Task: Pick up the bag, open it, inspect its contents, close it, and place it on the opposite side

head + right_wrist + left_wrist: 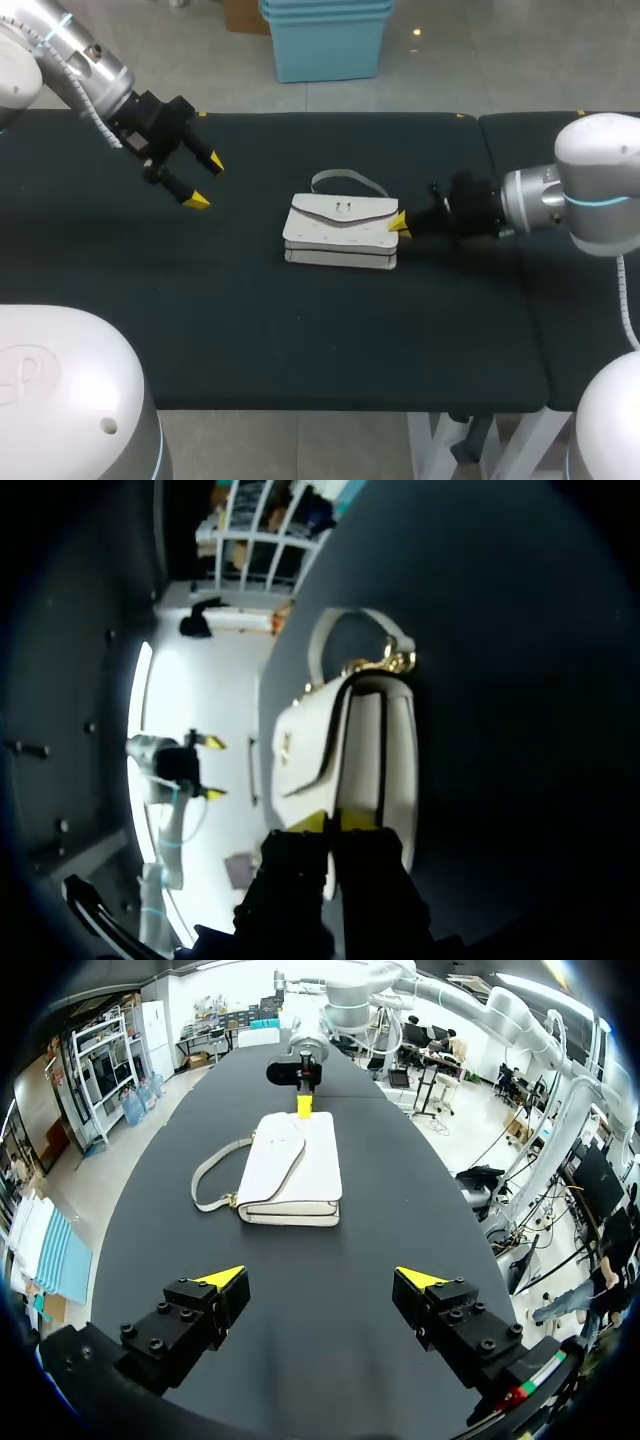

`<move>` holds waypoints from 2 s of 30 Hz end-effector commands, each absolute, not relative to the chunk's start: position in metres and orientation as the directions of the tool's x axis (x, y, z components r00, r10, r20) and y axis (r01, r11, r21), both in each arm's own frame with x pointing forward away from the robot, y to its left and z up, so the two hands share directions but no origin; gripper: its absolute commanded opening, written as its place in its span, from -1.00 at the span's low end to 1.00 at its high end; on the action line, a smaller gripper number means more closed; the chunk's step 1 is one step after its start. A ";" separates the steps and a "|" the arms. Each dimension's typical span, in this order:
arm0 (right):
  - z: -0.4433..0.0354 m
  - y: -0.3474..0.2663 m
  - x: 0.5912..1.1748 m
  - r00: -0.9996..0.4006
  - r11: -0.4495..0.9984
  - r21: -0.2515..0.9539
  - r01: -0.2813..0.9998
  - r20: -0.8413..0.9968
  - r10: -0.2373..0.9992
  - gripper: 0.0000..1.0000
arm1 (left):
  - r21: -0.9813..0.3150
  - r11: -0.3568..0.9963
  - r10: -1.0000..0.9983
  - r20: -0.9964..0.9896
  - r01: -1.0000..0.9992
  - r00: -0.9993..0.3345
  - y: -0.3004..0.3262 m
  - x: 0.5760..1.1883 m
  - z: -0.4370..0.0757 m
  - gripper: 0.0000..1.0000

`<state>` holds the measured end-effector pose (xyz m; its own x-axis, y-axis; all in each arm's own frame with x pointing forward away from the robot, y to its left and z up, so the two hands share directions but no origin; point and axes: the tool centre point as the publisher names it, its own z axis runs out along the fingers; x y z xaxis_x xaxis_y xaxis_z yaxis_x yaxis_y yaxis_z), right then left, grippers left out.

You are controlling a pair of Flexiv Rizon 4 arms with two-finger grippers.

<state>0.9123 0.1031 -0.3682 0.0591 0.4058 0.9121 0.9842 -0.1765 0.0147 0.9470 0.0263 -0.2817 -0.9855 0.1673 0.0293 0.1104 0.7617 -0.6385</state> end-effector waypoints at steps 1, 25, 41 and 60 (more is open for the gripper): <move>-0.373 0.112 0.917 0.064 -0.187 0.015 0.982 0.910 0.410 -1.00 | -0.639 0.761 0.168 0.029 0.111 -0.985 0.026 0.947 -0.282 1.00; -0.343 0.078 0.924 0.039 -0.112 0.021 0.994 0.859 0.511 1.00 | -0.639 0.761 0.168 0.029 0.111 -0.985 0.026 0.947 -0.282 1.00; -0.271 0.059 0.906 -0.408 0.255 0.389 0.885 0.386 0.827 1.00 | -0.639 0.761 0.168 0.029 0.111 -0.985 0.026 0.947 -0.282 1.00; -0.249 0.066 0.907 -0.591 0.526 0.391 0.755 0.062 0.804 1.00 | -0.612 0.778 0.198 0.021 0.145 -0.980 0.016 0.947 -0.286 1.00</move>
<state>0.9078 0.0602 -0.2636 -0.5601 0.7549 0.3412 0.8092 0.4106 0.4202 0.9450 0.0245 -0.2856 -0.9806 0.1952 0.0159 0.1430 0.7692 -0.6228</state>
